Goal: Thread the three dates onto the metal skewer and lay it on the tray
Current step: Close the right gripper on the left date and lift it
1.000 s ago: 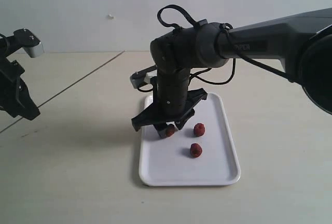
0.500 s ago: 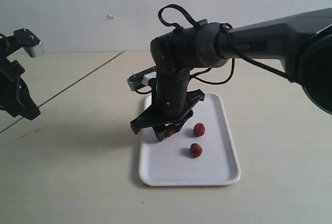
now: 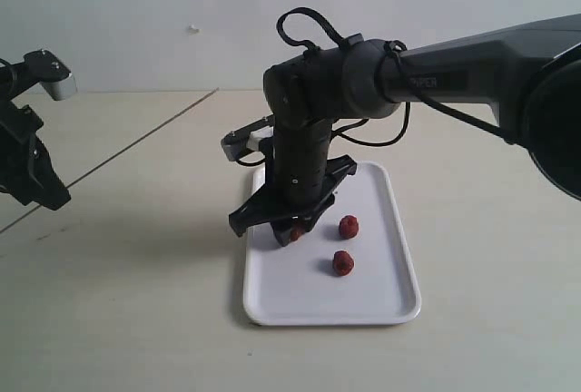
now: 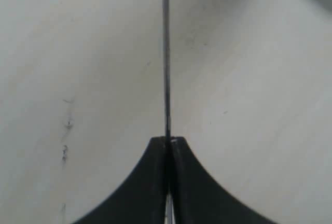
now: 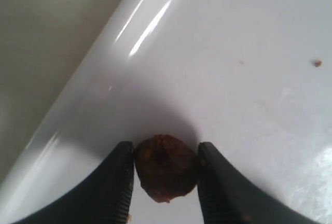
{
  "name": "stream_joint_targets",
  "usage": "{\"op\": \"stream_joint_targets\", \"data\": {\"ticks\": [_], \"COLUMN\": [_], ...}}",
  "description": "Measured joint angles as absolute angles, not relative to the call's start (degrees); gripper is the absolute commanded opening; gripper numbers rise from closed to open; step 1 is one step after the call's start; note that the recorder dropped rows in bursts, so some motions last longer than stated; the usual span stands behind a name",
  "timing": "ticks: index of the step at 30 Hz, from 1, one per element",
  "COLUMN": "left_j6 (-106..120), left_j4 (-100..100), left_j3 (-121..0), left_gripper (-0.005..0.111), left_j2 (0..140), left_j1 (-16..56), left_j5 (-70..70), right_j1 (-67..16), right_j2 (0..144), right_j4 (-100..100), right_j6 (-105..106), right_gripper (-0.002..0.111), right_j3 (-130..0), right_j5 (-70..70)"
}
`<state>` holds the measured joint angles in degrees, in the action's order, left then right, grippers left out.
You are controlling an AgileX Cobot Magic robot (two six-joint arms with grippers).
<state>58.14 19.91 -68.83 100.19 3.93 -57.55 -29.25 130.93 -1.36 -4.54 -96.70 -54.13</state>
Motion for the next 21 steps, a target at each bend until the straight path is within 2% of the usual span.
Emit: {"op": "stream_joint_targets", "data": {"ticks": [10,21], "left_j6": [58.14,58.14], "left_j4": [19.91,20.28], "left_j3": [-68.83,-68.83], "left_gripper": [0.000,0.000], "left_j2": [100.19,100.19], "left_j1": [3.93,3.93], "left_j5": [-57.55,-57.55], "right_j1": [-29.25,-29.25], "right_j2": [130.93,130.93], "right_j4": [-1.31,-1.31], "right_j6": [-7.72,-12.80], "right_gripper": [0.029,0.029], "right_j3": [-96.70,-96.70], "right_j5": [-54.13,-52.49]}}
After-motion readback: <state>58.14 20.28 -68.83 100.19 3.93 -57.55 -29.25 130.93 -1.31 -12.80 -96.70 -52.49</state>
